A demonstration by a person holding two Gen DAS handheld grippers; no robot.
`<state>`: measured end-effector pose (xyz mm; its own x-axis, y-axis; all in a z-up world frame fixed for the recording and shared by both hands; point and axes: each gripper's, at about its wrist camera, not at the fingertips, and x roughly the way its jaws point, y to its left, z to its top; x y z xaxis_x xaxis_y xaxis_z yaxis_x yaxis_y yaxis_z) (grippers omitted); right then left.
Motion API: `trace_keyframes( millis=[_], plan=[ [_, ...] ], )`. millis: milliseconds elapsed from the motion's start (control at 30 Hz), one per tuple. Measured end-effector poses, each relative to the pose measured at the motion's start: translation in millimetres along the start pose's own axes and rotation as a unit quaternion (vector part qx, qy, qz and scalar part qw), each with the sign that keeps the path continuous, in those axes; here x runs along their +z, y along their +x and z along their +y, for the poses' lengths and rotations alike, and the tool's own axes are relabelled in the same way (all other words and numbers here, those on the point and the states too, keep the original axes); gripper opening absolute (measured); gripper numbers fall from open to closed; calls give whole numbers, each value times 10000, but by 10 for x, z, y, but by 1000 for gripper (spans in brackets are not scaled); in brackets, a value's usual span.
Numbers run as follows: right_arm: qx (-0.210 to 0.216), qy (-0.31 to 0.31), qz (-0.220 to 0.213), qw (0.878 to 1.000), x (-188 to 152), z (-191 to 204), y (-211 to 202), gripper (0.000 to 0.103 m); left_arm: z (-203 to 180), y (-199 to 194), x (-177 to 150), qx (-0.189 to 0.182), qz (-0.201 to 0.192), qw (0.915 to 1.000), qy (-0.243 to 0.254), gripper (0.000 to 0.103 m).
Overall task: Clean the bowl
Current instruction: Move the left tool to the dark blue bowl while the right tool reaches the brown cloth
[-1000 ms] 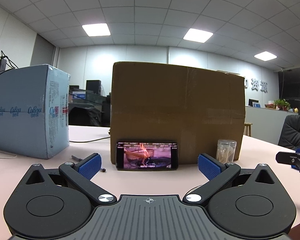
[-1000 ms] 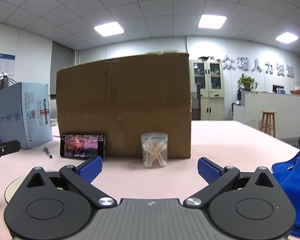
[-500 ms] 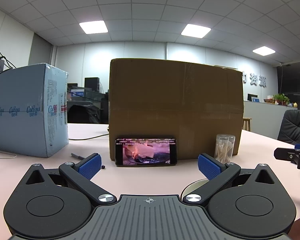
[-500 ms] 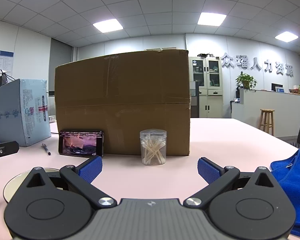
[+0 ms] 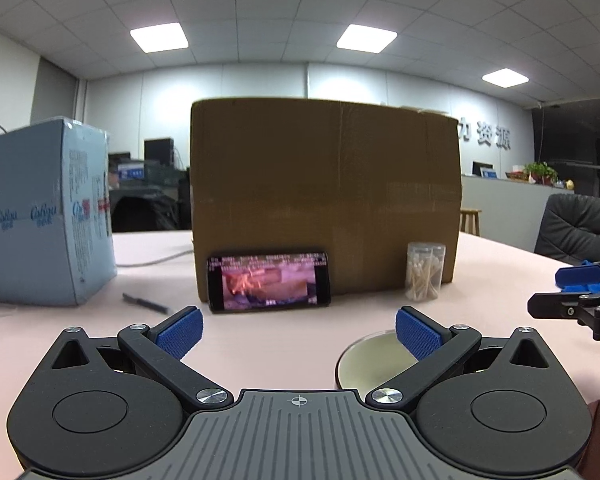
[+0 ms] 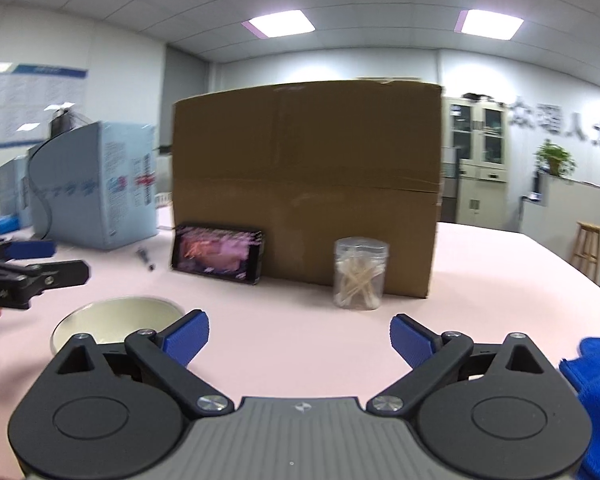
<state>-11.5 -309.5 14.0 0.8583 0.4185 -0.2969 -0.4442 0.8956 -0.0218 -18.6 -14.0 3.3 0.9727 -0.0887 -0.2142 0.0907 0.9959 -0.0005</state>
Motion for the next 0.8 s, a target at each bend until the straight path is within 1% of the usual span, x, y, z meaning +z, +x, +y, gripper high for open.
trace_keyframes(
  millis=[133,233,333,367,433,533,567,700,800],
  plan=[
    [495,-207,152,9984,7,1,-80,91,7,10,-19,-79,139,9999,-39,103],
    [916,-355,253,9948,17,16,-142,89,23,45,-29,-110,303,9994,-112,103],
    [1567,-728,383,9842,22,73,-233,89,38,58,-31,-181,451,9986,-186,103],
    [1870,-937,435,9769,24,118,-280,90,38,56,-32,-206,487,9984,-192,103],
    [2289,-1246,560,9638,32,197,-340,90,26,51,-36,-249,573,9979,-185,103],
    [2783,-1551,848,9441,44,299,-373,90,2,30,-53,-349,697,9968,-200,103],
    [2962,-1686,992,9349,47,350,-374,91,-2,22,-57,-378,722,9964,-214,103],
    [3376,-2024,1413,9084,45,486,-368,92,8,-9,-67,-458,782,9955,-283,103],
    [3596,-2338,1705,8871,38,575,-398,92,19,-17,-74,-474,804,9952,-308,103]
  ],
)
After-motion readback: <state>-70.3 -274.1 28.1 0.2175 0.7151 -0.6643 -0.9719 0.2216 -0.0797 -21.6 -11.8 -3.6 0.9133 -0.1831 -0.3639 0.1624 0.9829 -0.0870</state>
